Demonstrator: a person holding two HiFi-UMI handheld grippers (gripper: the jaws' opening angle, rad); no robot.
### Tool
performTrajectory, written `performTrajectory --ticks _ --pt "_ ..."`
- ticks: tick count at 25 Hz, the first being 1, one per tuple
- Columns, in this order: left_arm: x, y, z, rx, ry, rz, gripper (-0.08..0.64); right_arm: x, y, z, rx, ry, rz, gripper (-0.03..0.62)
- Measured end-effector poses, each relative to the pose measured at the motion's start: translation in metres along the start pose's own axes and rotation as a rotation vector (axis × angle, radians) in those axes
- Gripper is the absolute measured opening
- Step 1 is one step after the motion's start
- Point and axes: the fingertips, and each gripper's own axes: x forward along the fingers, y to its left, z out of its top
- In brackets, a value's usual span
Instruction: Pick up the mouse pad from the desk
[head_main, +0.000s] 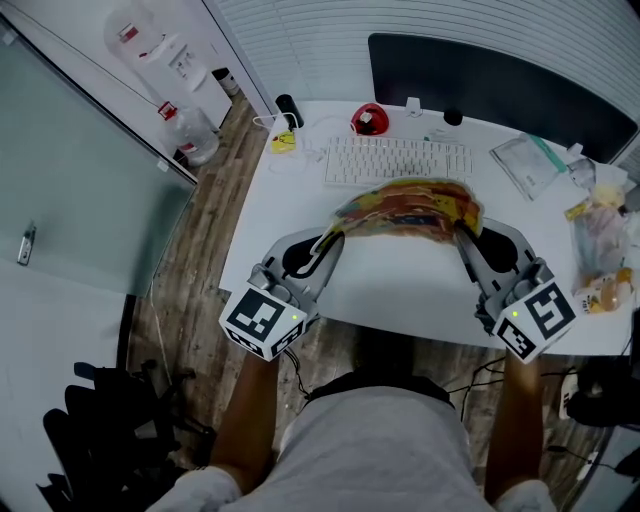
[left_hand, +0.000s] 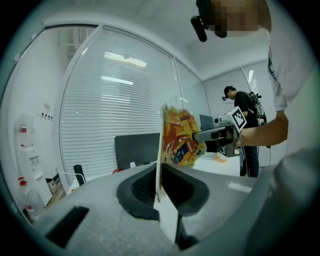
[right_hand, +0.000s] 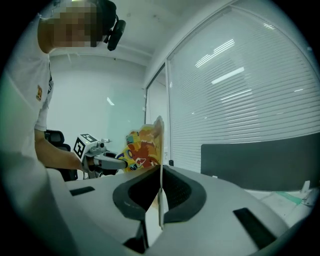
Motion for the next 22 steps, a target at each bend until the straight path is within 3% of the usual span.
performTrajectory --ticks 7,22 --pt "-0.006 0.003 0.026 -0.022 -0.052 0.016 0.023 -0.001 -0.005 0.004 0.029 -0.03 -0.047 0.018" --pt "-0.006 0.002 0.049 0.01 -0.09 0.026 0.023 -0.006 -0.009 0.011 0.027 -0.085 -0.082 0.018"
